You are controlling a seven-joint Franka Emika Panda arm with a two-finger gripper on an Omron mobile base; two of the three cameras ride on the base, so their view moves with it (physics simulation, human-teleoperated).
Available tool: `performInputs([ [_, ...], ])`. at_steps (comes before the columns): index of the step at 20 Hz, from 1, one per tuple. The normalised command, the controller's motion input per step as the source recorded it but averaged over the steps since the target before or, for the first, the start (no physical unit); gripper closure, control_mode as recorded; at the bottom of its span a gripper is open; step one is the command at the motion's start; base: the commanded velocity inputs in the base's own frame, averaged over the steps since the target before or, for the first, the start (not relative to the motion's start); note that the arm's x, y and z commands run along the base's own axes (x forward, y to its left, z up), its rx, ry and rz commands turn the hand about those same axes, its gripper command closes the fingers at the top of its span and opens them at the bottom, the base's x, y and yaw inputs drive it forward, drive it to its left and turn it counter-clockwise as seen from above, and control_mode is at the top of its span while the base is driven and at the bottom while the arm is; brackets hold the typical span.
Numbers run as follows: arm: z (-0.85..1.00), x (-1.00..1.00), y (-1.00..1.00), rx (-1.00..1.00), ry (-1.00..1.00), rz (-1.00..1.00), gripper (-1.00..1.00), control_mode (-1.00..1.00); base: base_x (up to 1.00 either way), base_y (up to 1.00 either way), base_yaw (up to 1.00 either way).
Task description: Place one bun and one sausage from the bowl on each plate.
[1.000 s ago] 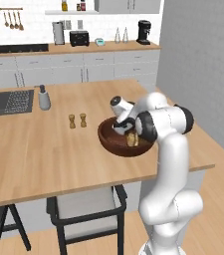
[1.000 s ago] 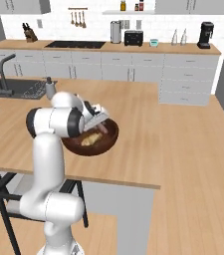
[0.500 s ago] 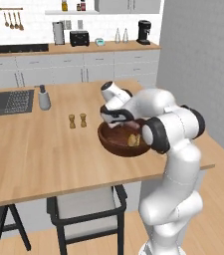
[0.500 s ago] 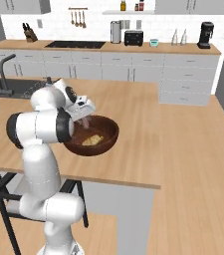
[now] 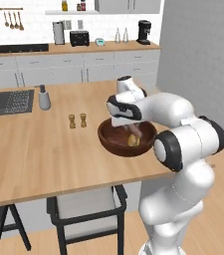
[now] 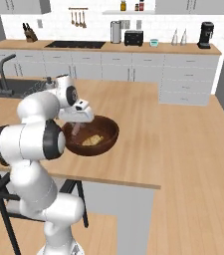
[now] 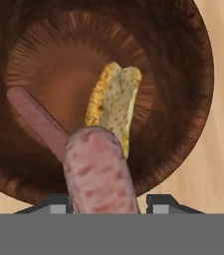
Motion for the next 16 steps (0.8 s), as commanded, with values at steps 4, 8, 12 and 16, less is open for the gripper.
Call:
performInputs([
  [4, 0.07, -0.60, -0.07, 0.19, -0.02, 0.01, 1.00, -1.00, 0.00, 0.00, 0.00],
  [8, 0.16, -0.55, -0.08, 0.11, -0.01, 0.02, 1.00, -1.00, 0.00, 0.00, 0.00],
  [12, 0.12, -0.58, -0.04, 0.06, 0.00, 0.03, 1.00, -1.00, 0.00, 0.00, 0.00],
  [16, 0.16, -0.40, -0.06, 0.04, 0.00, 0.00, 1.00, -1.00, 0.00, 0.00, 0.00],
])
